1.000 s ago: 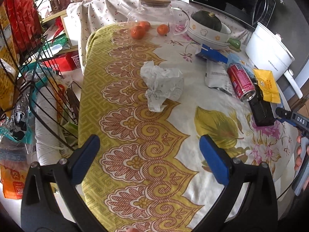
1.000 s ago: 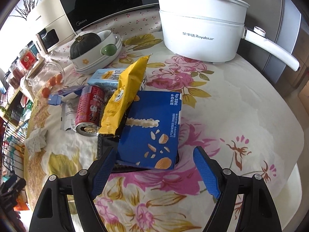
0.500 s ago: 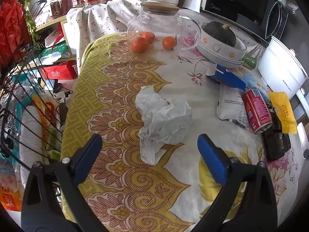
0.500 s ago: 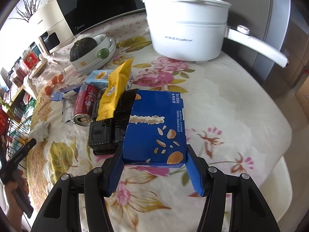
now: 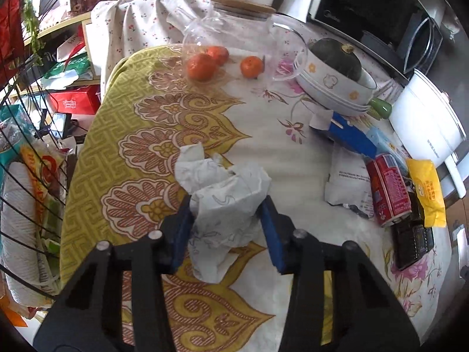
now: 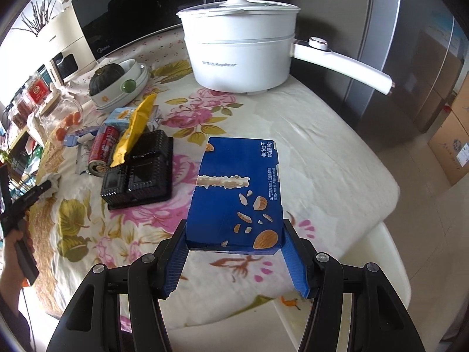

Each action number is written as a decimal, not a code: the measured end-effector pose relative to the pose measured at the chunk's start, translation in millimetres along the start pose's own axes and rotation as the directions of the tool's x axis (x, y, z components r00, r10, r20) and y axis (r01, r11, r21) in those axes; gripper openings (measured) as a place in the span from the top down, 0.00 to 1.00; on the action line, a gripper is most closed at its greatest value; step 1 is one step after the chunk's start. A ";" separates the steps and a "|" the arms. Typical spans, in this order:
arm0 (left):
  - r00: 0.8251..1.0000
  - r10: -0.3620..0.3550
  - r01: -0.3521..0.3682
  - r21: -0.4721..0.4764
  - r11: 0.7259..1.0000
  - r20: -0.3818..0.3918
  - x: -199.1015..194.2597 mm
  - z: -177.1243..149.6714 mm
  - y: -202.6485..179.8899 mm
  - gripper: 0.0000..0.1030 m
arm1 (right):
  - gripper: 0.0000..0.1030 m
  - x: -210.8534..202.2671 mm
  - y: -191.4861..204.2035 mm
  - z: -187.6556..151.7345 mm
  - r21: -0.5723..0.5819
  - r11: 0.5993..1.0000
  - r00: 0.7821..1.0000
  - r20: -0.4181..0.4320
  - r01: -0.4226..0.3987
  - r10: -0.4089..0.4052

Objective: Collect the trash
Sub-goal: 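Grasp the crumpled white tissue with the left tool, then carry the tissue in the left tool and box in the right tool to the bin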

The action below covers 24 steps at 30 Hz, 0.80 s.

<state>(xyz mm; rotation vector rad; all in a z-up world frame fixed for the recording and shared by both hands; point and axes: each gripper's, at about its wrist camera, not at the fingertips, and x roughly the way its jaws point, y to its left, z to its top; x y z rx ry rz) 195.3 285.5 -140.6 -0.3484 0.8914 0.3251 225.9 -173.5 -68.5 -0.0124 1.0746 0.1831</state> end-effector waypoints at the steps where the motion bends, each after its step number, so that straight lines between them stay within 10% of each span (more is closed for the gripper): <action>1: 1.000 -0.003 0.003 0.011 1.000 -0.003 -1.3 -1.5 -2.4 0.58 | 0.41 -1.2 -3.4 -1.5 0.001 1.000 1.000 -0.001 0.004 -0.004; 24: 0.984 -0.156 0.168 0.153 0.974 -0.088 -82.6 -41.6 -70.8 0.62 | 0.41 -54.4 -45.2 -42.4 0.055 0.998 0.999 0.037 -0.013 0.011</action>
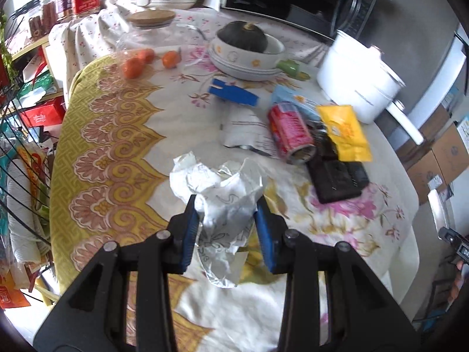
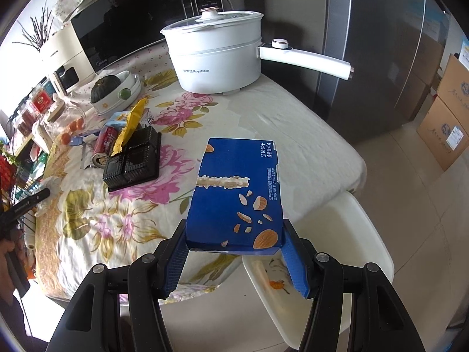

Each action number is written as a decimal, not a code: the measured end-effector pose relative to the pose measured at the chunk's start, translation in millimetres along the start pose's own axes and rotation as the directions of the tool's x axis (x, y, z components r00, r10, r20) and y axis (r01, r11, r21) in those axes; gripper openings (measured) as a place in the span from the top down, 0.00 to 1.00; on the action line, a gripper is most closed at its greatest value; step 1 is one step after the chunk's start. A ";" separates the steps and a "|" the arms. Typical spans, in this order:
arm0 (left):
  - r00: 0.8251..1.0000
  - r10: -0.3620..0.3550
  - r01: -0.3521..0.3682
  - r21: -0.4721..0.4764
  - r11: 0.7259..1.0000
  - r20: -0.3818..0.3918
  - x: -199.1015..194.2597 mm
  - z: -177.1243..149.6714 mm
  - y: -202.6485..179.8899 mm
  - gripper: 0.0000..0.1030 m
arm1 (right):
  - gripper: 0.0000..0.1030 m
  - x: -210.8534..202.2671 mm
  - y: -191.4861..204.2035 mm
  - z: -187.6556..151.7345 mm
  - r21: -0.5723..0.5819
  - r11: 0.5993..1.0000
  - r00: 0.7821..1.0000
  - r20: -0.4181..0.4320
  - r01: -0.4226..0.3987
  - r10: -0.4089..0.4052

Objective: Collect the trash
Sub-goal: 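Carry the tissue in the left tool and box in the right tool to the bin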

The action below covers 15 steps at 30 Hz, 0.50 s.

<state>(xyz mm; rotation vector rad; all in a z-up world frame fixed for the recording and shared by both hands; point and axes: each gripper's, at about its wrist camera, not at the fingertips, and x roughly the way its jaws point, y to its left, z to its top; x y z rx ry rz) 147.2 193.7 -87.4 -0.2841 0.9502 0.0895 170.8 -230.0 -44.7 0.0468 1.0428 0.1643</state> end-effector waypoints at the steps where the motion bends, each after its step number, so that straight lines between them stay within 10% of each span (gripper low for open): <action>1: 1.000 -0.013 0.013 0.009 1.000 0.001 -3.3 -2.2 -6.1 0.62 | 0.41 -1.2 -2.3 -1.3 0.002 1.000 1.000 0.000 0.001 -0.001; 15: 0.975 -0.218 0.221 0.146 0.964 -0.035 -26.3 -43.2 -117.7 0.62 | 0.41 -17.5 -59.1 -26.9 0.045 0.998 0.999 0.001 0.050 -0.050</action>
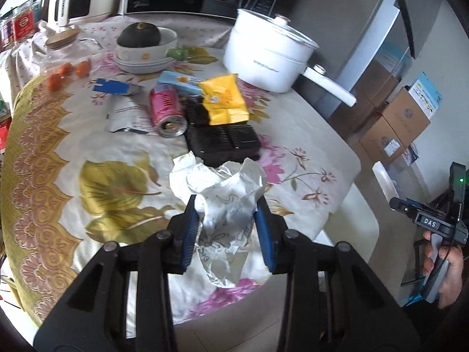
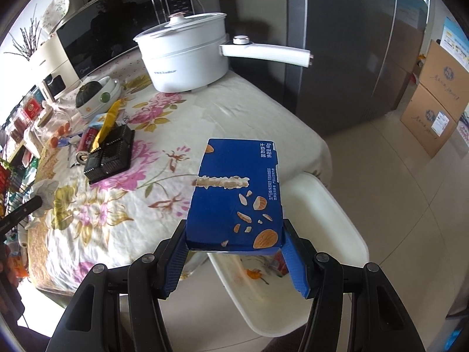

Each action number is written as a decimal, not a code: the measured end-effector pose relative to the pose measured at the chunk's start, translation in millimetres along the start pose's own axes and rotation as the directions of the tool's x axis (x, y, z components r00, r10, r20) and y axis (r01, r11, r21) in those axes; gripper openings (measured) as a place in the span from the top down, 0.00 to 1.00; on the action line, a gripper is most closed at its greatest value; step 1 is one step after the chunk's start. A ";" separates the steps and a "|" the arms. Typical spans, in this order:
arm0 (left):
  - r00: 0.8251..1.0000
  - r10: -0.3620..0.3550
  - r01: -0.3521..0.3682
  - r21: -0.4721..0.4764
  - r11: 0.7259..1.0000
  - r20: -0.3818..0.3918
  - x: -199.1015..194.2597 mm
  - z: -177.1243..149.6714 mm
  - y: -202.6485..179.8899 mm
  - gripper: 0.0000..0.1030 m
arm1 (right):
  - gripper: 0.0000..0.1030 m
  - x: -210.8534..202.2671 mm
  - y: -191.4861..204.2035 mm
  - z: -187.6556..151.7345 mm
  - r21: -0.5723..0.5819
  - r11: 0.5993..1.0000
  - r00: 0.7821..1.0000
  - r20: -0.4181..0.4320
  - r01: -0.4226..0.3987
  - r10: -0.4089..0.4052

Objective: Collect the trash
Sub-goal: 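Carry the tissue in the left tool and box in the right tool to the bin, then open the left tool over the bin while the right tool releases the blue box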

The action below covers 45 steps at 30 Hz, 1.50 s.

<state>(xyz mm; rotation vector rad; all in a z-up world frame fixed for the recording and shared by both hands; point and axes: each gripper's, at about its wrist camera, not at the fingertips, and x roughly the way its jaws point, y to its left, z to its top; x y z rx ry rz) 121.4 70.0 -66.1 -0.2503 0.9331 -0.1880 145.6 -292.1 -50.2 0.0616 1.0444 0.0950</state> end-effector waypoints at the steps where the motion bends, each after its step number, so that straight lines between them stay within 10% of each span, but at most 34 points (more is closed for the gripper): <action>1: 1.000 -0.017 0.017 0.009 1.000 -0.003 1.9 -1.8 -9.5 0.62 | 0.41 0.3 -5.2 -2.2 0.003 1.000 1.000 -0.002 0.005 -0.005; 18: 0.972 -0.198 0.222 0.221 0.950 -0.126 65.0 -26.0 -153.3 0.62 | 0.41 8.3 -83.7 -34.1 0.071 0.995 0.995 -0.070 0.072 -0.067; 32: 0.953 -0.216 0.279 0.346 0.896 -0.212 120.5 -44.5 -221.3 0.61 | 0.41 9.6 -101.3 -38.6 0.094 0.991 0.992 -0.092 0.092 -0.084; 34: 0.956 -0.202 0.267 0.344 0.900 -0.215 125.7 -45.5 -221.5 0.54 | 0.41 10.2 -103.3 -38.8 0.094 0.990 0.991 -0.095 0.101 -0.092; 37: 0.956 -0.168 0.244 0.332 0.911 -0.241 134.4 -44.3 -220.6 0.15 | 0.41 12.7 -106.7 -40.1 0.095 0.990 0.989 -0.110 0.108 -0.097; 45: 0.960 -0.160 0.226 0.298 0.927 -0.230 125.3 -35.5 -208.5 0.12 | 0.41 18.2 -106.0 -42.0 0.088 0.989 0.986 -0.133 0.116 -0.104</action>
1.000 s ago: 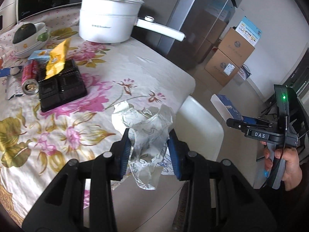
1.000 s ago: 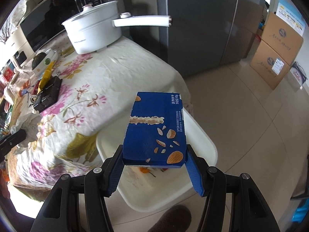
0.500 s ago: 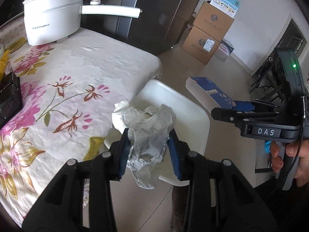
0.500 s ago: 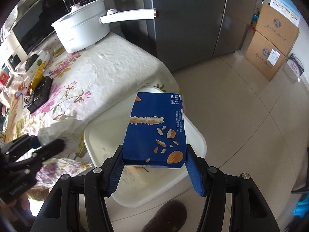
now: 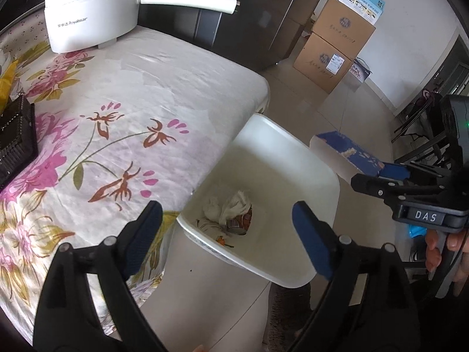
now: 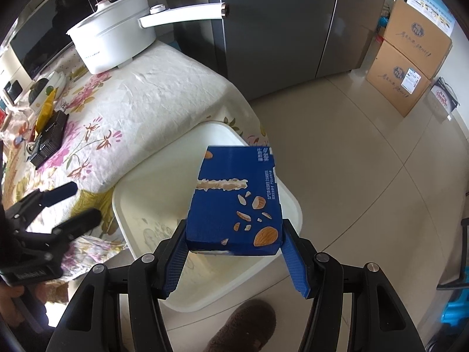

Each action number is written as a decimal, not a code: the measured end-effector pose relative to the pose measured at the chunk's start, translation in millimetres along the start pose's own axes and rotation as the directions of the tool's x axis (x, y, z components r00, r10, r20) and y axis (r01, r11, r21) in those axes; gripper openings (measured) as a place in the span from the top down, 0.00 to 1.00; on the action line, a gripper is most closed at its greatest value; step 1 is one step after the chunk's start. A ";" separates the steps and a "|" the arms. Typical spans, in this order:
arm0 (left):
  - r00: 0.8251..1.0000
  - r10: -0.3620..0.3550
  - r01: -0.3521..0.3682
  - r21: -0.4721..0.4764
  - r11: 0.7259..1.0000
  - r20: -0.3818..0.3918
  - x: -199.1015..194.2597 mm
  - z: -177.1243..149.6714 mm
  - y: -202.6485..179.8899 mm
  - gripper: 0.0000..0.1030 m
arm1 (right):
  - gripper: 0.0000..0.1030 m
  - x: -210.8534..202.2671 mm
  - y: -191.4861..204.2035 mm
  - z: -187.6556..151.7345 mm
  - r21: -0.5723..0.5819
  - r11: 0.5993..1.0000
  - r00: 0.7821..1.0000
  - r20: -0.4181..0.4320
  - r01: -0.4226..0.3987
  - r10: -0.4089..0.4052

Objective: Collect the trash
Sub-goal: 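Open the left tool over the bin while the right tool releases the blue box, then move both open tools back over the table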

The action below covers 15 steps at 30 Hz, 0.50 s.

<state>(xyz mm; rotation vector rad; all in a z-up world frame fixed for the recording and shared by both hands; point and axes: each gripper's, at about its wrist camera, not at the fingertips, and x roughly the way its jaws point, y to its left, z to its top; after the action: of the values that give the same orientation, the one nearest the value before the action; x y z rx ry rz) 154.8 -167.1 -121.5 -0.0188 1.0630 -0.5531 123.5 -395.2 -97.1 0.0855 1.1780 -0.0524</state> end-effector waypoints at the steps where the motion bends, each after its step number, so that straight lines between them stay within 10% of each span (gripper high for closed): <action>1: 1.000 0.004 -0.004 -0.007 1.000 0.001 -3.5 -0.1 2.9 0.12 | 0.41 -0.1 0.9 -0.1 -0.001 1.000 1.000 0.000 -0.001 0.001; 15: 0.992 0.124 -0.121 -0.103 0.987 0.021 -57.2 -15.4 64.3 0.04 | 0.40 2.2 21.9 6.3 -0.003 1.000 1.000 -0.011 -0.029 0.029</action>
<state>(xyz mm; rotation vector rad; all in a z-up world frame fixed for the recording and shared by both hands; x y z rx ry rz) 148.3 -82.6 -99.9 -0.0500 1.0573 -0.3859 132.0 -374.0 -95.8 0.1001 1.1873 -0.0250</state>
